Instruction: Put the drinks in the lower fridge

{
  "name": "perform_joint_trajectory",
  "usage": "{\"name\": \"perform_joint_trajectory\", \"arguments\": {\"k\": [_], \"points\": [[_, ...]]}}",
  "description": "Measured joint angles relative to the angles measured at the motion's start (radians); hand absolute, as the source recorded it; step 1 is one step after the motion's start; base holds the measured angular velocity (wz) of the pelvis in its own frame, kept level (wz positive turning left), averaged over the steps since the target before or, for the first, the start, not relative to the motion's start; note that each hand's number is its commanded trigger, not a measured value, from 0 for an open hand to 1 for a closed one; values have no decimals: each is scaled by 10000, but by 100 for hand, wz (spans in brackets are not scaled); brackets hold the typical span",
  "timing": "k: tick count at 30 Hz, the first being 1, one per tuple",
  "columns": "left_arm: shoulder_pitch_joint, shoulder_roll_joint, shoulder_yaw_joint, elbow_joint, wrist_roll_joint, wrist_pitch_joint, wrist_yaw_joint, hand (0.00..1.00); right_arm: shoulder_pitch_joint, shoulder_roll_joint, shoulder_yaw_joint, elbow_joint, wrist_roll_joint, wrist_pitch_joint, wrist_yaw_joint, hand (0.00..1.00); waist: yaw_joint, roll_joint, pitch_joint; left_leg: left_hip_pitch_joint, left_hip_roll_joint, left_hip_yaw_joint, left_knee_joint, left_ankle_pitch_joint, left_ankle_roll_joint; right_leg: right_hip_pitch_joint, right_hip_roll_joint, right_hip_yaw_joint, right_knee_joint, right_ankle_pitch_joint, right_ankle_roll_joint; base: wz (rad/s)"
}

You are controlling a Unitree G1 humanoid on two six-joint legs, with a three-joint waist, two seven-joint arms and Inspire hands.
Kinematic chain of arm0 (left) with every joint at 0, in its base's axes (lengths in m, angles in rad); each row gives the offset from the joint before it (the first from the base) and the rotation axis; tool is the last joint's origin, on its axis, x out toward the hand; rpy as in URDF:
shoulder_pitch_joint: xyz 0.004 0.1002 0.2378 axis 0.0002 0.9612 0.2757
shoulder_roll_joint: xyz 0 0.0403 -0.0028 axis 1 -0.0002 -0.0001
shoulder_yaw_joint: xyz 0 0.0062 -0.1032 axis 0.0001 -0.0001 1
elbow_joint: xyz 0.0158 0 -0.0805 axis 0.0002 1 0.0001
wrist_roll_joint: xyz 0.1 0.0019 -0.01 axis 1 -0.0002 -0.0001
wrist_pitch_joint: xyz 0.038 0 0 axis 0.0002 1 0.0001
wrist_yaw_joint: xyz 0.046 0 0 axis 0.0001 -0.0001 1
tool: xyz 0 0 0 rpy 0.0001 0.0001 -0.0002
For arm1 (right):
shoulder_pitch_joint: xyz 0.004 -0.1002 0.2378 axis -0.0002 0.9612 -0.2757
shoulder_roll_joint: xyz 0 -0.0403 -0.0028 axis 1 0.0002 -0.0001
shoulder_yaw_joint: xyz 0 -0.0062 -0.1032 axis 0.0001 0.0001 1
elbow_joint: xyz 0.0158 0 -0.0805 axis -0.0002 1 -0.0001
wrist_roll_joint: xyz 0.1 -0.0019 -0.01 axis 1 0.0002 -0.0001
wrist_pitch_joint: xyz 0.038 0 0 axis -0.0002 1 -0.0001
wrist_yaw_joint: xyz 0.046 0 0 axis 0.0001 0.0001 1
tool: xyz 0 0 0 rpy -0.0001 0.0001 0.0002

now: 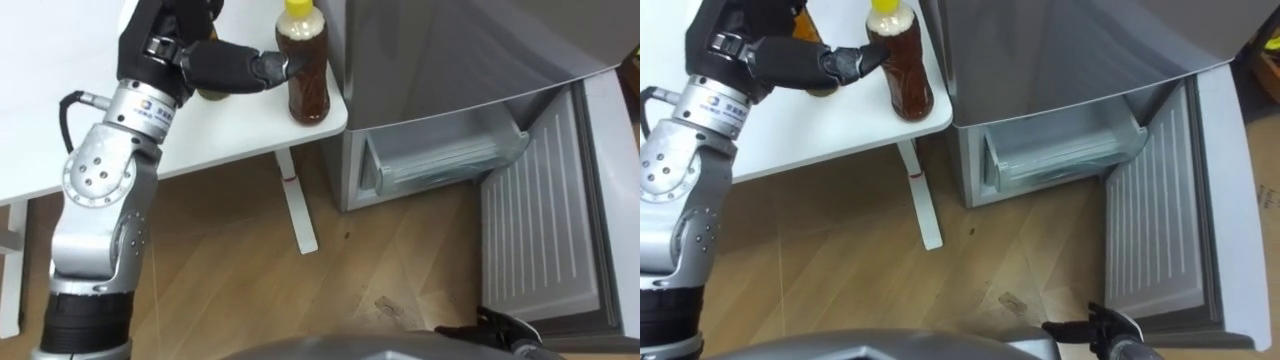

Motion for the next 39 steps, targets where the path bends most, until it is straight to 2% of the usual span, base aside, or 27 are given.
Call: {"name": "perform_joint_trajectory", "arguments": {"k": [13, 27, 33, 34, 35, 39], "points": [[-4, -4, 17, -5, 17, -5, -13, 0, 50, -40, 2, -2, -28, -2, 12, 0, 42, 61, -40, 20, 10, -3, 12, 0, 0, 16, 2, 2, 33, 2, -4, 0], [-2, -3, -1, -4, 2, -6, 73, 0, 6, -41, 200, 8, -29, 12, -16, 0, 46, -5, 4, -12, 14, 0, 9, 0, 0, -142, 6, 38, 100, 1, -2, 0], [-2, -57, 13, 66, -176, -5, -181, 0, 12, -32, 189, 3, -33, 19, -27, 0, 61, -19, 11, -1, 25, 89, 5, 0, 0, -150, 15, 107, 105, 1, -3, -3], [-2, -96, 14, 205, -337, -5, -298, 0, 11, -31, 190, 3, -31, 34, -22, 0, 61, -72, 30, -6, 28, 107, 2, 0, 0, -124, 17, 129, 117, 1, -4, -5], [-1, -102, 6, 394, -464, 0, -415, 0, -2, -22, 198, -10, 2, 90, -8, 0, 56, -42, 8, -8, 29, 113, 0, 0, 0, -120, 17, 121, 125, 2, -4, -3], [-1, -205, 3, 937, -645, 17, -758, 0, 3, 20, 198, -42, 41, 247, 9, 0, 50, -142, 13, -15, 54, 205, 2, 0, 0, -134, 33, 121, 129, 11, -19, 0]]}}
